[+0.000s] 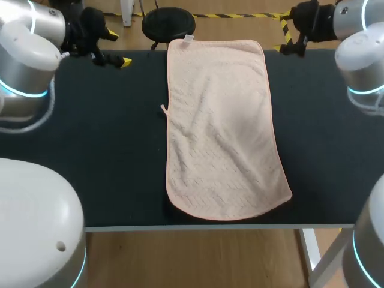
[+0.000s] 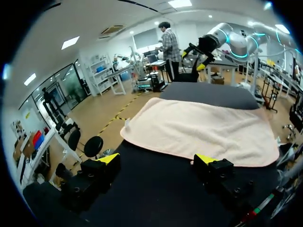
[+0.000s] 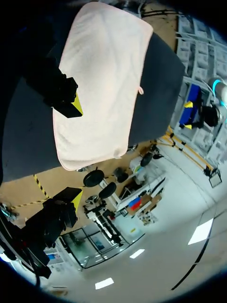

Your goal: Fold the towel

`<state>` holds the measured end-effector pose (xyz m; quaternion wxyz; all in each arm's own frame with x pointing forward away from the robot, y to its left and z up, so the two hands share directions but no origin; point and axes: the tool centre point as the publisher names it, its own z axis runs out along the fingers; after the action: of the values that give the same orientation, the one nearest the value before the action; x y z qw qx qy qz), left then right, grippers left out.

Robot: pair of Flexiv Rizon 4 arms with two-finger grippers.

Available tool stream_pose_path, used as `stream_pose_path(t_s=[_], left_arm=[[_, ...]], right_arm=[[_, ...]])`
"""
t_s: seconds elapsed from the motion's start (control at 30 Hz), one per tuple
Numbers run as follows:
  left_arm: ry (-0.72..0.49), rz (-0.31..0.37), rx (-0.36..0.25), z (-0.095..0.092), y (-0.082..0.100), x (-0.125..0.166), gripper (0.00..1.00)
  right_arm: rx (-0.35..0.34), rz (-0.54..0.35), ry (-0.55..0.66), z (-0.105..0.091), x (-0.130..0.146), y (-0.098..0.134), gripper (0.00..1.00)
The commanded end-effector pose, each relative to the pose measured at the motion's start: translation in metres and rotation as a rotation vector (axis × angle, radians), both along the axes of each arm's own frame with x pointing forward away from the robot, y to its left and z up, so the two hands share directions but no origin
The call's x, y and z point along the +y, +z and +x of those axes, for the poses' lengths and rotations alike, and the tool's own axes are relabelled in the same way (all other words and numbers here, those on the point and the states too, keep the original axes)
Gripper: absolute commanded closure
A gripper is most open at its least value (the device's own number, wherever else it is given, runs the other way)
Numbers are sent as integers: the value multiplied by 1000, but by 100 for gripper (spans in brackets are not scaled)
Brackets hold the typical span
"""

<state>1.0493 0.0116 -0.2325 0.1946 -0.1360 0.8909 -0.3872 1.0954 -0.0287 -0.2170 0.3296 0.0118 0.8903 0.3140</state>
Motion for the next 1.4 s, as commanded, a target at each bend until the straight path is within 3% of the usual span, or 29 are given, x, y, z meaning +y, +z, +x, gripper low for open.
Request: stream_pose_path(t_s=[0.03,0.1,0.17,0.2,0.27,0.37,0.4,0.43,0.5,0.57,0.63,0.73,0.93,1.03,1.1,1.27,1.4], left_arm=[[-314,421,64,7,5,2,0],[-318,442,62,9,-1,0,0],[-362,552,85,14,-13,-9,0],[-391,601,88,15,-19,-15,0],[-441,627,92,15,-30,-26,0],[-512,732,84,10,-40,-41,0],[-523,752,87,9,-42,-45,0],[-524,765,84,8,-43,-48,0],[-533,756,59,5,-43,-53,0],[-529,770,55,5,-46,-58,0],[-529,765,30,4,-47,-62,0],[-535,768,11,2,-47,-67,0],[-510,780,26,-4,-57,-77,0],[-385,736,119,2,-72,-79,0],[-330,733,149,4,-83,-83,0],[-302,674,159,8,-104,-95,0],[-305,651,162,8,-120,-98,0]], right_arm=[[122,-463,252,4,-1,6,0],[122,-463,252,4,-1,6,0],[96,-608,295,1,18,4,0],[106,-630,297,-1,26,2,0],[108,-734,297,-6,35,-1,0],[135,-843,264,-12,38,-4,0],[172,-891,246,-13,38,-6,0],[172,-900,222,-14,36,-7,0],[179,-881,211,-17,33,-8,0],[272,-905,165,-19,29,-14,0],[356,-866,117,-23,25,-20,0],[419,-813,68,-30,21,-26,0],[456,-756,0,-43,16,-46,0],[424,-681,-46,-47,12,-59,0],[428,-633,-94,-49,9,-70,0],[451,-550,-128,-55,9,-91,0],[468,-554,-145,-58,6,-108,0]])
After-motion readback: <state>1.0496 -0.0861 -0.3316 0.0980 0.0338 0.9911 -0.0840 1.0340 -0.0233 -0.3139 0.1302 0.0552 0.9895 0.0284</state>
